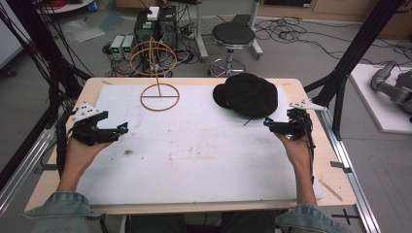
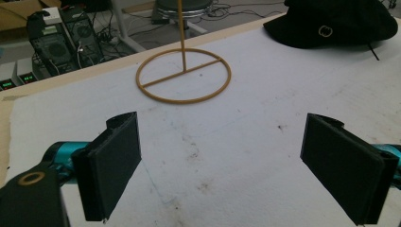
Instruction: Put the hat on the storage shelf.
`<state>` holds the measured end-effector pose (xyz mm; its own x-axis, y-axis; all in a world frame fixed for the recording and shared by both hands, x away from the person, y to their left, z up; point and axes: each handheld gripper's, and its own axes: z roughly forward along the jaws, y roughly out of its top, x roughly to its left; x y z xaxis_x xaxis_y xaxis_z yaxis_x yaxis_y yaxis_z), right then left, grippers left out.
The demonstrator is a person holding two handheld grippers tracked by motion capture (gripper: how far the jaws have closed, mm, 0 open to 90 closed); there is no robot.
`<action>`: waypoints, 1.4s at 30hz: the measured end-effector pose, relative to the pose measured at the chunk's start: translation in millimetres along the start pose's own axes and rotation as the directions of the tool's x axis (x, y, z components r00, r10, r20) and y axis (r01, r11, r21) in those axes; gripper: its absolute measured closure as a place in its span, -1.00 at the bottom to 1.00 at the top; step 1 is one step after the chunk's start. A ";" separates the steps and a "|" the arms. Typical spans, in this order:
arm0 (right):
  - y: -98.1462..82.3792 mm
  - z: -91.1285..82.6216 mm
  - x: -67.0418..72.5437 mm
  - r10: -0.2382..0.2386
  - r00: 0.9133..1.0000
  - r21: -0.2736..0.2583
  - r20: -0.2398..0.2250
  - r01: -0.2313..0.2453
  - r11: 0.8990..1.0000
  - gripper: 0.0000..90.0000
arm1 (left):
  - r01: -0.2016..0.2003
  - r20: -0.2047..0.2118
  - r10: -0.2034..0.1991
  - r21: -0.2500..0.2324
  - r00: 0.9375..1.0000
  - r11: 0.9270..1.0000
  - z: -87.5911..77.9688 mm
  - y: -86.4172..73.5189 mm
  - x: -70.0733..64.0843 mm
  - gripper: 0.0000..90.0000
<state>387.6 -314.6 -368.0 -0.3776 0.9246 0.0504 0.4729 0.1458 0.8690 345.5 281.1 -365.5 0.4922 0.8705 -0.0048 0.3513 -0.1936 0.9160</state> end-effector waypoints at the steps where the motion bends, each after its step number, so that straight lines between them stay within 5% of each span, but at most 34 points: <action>1: 1.0 0.3 0.1 0.004 1.000 -0.003 -0.001 -0.004 1.000 -0.89 | 0.000 0.000 0.000 0.000 1.000 1.000 0.0 0.0 0.0 -0.71; 9: 20.8 1.1 -4.2 0.010 1.000 -0.005 0.007 -0.010 1.000 -0.90 | 0.000 -0.006 0.000 0.008 1.000 1.000 -0.3 0.4 1.2 -0.71; 33: 120.0 19.6 -27.4 0.020 0.999 -0.054 0.049 -0.017 0.998 -0.89 | -0.002 -0.008 0.002 0.002 1.000 1.000 -3.7 0.5 2.0 -0.70; 42: 130.4 41.8 -34.9 0.047 0.997 -0.088 0.061 -0.041 0.995 -0.89 | -0.002 -0.012 0.002 -0.003 1.000 1.000 -5.1 0.7 1.7 -0.70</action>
<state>495.8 -313.2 -277.0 -0.3056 0.9503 0.0604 0.4161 0.0762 0.9061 342.5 284.7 -362.8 0.4831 0.8756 0.0014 0.3483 -0.1937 0.9171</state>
